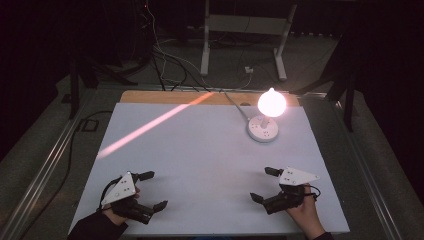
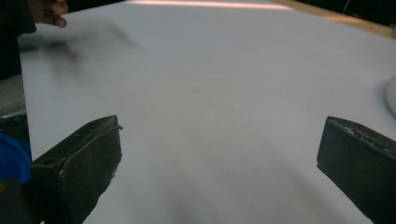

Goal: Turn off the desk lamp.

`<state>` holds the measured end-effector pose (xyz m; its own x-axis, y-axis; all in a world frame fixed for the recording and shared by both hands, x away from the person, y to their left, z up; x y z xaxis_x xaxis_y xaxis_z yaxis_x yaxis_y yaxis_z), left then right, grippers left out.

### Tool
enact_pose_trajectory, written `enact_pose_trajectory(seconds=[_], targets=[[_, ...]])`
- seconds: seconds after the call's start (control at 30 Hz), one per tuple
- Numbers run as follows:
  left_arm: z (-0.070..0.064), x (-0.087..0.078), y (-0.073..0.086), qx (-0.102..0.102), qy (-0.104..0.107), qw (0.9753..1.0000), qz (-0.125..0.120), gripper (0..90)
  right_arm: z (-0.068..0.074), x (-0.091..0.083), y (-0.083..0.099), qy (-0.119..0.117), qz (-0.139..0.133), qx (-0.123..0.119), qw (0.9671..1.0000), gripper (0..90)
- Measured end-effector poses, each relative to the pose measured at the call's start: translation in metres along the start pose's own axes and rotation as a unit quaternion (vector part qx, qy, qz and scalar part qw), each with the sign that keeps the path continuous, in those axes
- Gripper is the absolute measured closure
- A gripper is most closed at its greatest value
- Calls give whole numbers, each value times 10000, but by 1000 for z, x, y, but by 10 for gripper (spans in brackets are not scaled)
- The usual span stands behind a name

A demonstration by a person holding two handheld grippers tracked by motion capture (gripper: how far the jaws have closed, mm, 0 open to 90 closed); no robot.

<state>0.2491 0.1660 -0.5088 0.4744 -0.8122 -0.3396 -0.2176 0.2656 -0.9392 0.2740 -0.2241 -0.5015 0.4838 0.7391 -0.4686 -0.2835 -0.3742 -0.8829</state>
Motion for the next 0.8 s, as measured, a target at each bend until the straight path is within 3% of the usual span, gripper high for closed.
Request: enact_pose_trajectory(seconds=[0.23, 0.37, 0.8], targets=[[0, 0, 0, 2, -13, 10000, 9, 5, -6, -6, -16, 125, -326, -22, 9994, 0], [0, 0, 0, 10, -10, 10000, 18, 6, -12, -8, -20, 262, -373, -69, 9989, 0], [0, 0, 0, 6, -13, 10000, 3, 6, -44, -14, -31, 704, -518, 153, 9961, 0]])
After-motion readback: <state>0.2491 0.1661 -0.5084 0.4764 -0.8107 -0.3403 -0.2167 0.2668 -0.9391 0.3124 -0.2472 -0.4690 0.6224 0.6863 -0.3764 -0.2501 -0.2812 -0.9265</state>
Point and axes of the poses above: each handheld gripper's, and its own axes: x roughly forward along the jaws, y roughly out of its underside, z roughly to its left, the point moved 5 cm from there along x, roughly forward along the jaws, and after that the axes turned 1 degree about -x, right-handed, at the moved point
